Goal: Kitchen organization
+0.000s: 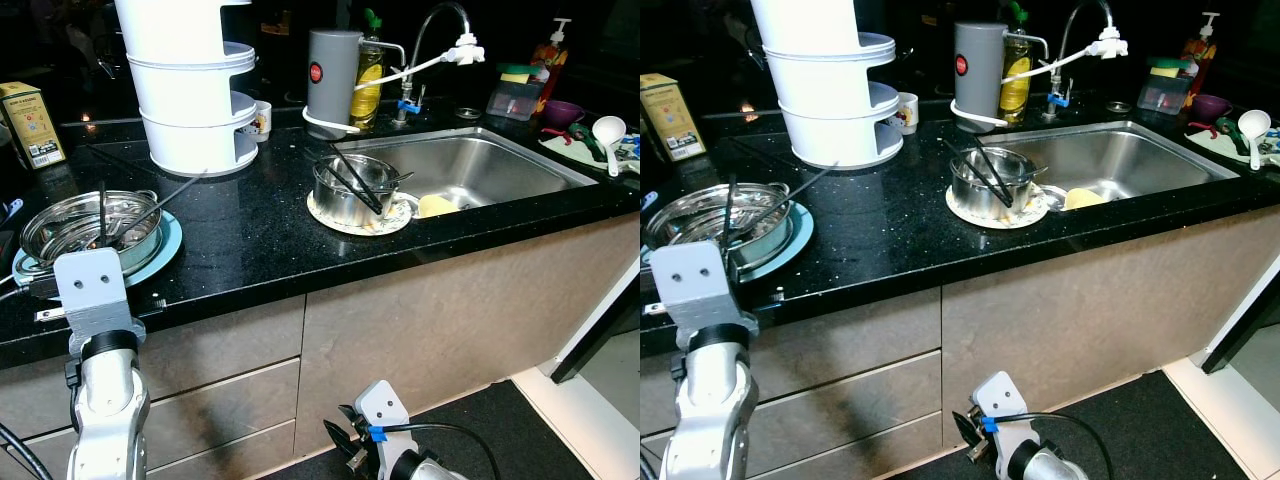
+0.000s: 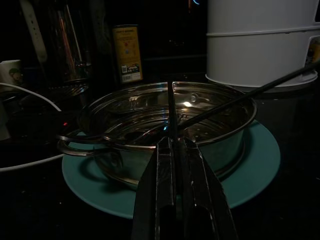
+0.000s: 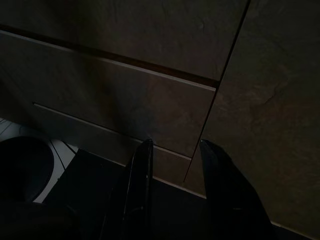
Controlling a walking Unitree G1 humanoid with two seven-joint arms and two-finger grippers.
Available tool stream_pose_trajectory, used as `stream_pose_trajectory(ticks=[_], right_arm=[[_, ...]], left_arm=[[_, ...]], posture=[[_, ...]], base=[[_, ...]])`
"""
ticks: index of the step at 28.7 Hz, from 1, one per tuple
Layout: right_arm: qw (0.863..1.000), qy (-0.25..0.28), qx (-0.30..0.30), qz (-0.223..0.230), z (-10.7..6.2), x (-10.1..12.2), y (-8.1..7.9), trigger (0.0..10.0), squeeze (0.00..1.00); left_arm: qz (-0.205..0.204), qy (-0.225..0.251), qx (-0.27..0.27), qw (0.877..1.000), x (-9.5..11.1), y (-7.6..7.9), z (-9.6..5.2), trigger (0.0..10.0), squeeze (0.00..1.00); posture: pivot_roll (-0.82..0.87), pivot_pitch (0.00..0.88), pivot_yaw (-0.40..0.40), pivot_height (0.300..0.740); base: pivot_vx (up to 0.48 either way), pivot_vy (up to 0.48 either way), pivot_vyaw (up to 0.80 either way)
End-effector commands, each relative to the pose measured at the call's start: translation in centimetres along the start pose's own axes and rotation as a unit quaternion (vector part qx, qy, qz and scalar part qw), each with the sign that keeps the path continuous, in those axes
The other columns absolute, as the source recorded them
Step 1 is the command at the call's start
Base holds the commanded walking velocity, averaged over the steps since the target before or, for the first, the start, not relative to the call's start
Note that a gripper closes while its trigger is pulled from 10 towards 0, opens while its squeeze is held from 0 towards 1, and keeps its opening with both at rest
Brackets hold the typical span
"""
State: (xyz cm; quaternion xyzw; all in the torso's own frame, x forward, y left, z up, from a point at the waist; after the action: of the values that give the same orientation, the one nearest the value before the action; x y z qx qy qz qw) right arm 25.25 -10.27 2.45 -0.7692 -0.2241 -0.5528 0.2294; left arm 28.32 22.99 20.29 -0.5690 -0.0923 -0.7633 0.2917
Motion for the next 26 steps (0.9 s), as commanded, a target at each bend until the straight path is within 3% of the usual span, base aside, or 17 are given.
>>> stream_pose_trajectory(ticks=[1, 12, 13, 14, 15, 20, 26], right_arm=[[1.0, -0.005, 0.0, 0.0, -0.1, -0.3, 0.2, 10.0, 0.0], [1.0, -0.004, -0.001, 0.0, -0.2, -0.3, 0.3, 10.0, 0.0], [1.0, -0.004, -0.001, 0.001, -0.2, -0.3, 0.3, 10.0, 0.0], [1.0, -0.004, -0.001, 0.001, -0.2, -0.3, 0.3, 10.0, 0.0], [1.0, -0.004, -0.001, 0.001, -0.2, -0.3, 0.3, 10.0, 0.0], [1.0, -0.005, -0.001, 0.0, -0.2, -0.3, 0.3, 10.0, 0.0], [1.0, -0.004, -0.001, 0.001, -0.2, -0.4, 0.3, 10.0, 0.0]], left_arm=[[0.009, 0.005, 0.011, 1.0, 0.2, -0.4, 0.0, 0.0, 0.0], [0.012, 0.023, 0.019, 0.999, 0.8, -0.6, 0.1, 0.0, 0.0], [0.01, 0.024, 0.019, 0.999, 0.9, -0.6, 0.2, 2.6, 0.0], [0.01, 0.024, 0.019, 0.999, 0.9, -0.6, 0.2, 2.6, 0.0], [0.009, 0.028, 0.021, 0.999, 1.2, -0.6, 0.3, 0.2, 0.0], [0.003, 0.062, 0.043, 0.997, 2.8, -1.2, 0.8, 0.0, 0.0], [0.004, 0.076, 0.055, 0.996, 3.4, -1.7, 0.9, 0.0, 0.0]], posture=[[-0.03, 0.061, -0.025, 0.74], [-0.03, 0.062, -0.024, 0.74], [-0.03, 0.062, -0.023, 0.74], [-0.03, 0.062, -0.023, 0.74], [-0.03, 0.062, -0.023, 0.74], [-0.03, 0.062, -0.023, 0.74], [-0.04, 0.062, -0.022, 0.74]], base=[[0.0, 0.0, 0.0], [0.0, 0.0, 0.0], [0.0, 0.0, 0.0], [0.0, 0.0, 0.0], [0.0, 0.0, 0.0], [0.0, 0.0, 0.0], [0.0, 0.0, 0.0]])
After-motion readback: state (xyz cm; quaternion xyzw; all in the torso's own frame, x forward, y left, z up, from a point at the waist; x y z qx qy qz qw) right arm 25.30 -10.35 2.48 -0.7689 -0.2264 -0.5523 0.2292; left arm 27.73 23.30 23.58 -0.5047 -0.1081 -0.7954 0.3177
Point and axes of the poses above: a point about 5 cm out from each wrist's last joint towards the gripper, its own z axis pointing out of the wrist towards the gripper, its own x axis along the axis of the wrist's last joint, y = z × x, the point moved 2 cm from there along z, pointing out of the wrist towards the gripper, and after that the axes turned 10 degrees about z, right-handed, at the moved point
